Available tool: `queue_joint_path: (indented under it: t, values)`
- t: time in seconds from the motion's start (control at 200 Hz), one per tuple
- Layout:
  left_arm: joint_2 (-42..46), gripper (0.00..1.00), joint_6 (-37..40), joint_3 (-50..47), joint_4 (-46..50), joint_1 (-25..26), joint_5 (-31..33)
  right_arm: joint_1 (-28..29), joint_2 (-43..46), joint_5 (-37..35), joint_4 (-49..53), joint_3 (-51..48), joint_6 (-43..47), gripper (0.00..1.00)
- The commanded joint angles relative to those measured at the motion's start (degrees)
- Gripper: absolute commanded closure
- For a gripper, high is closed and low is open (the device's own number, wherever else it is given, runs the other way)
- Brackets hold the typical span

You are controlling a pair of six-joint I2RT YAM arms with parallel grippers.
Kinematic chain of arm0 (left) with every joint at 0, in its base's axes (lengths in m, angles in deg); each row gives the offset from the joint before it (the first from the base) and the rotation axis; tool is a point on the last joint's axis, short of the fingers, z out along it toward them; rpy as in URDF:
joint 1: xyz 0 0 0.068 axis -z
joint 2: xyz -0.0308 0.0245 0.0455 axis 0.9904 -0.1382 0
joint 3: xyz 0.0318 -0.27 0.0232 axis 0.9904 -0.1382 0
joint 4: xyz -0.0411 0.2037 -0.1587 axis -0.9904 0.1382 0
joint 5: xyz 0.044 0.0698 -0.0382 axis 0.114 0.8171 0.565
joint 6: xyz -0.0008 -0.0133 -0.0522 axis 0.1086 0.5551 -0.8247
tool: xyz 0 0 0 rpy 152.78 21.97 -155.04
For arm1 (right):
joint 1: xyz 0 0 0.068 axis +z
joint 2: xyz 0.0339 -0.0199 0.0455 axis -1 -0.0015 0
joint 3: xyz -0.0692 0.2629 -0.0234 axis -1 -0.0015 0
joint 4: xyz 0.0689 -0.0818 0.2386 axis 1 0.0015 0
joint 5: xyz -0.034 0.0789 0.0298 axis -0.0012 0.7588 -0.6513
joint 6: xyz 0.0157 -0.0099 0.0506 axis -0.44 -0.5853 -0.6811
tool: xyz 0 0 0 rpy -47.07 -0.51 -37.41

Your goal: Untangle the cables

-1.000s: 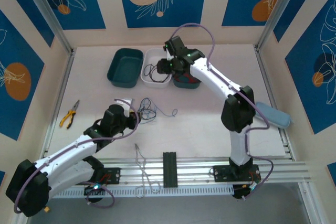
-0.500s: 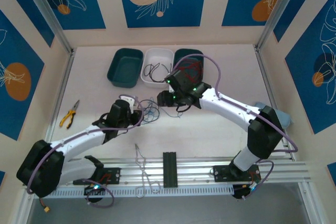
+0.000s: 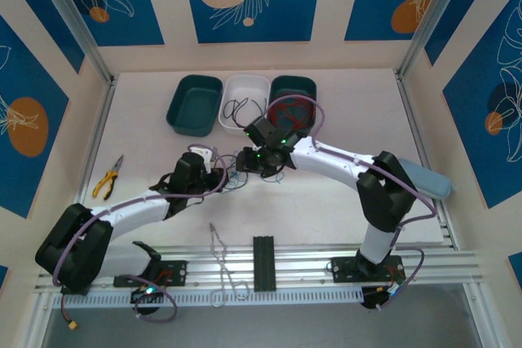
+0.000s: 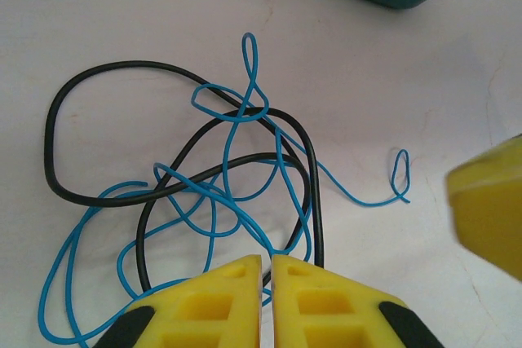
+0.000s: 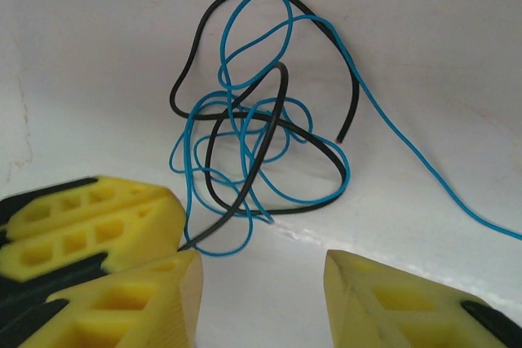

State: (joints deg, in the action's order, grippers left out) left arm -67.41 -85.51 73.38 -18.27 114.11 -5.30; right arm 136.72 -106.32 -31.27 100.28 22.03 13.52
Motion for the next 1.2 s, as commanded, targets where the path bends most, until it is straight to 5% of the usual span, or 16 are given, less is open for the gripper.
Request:
queue_joint_path:
  t: [0.0,0.795,1.195]
  values:
    - [0.3,0.90,-1.0,-1.0,-1.6,-0.7,-1.1,0.0,-2.0,3.1,0.3,3.2,-0.7,0.60]
    - [0.2,0.91,-0.6,-1.1,-1.1,-0.9,-1.9,-1.9,-11.1,6.1,-1.0,8.4,-2.4,0.70]
    - [0.5,0.91,-0.7,-1.4,-1.0,-0.8,-1.8,-2.9,-12.2,6.2,-1.3,8.9,-2.5,0.84]
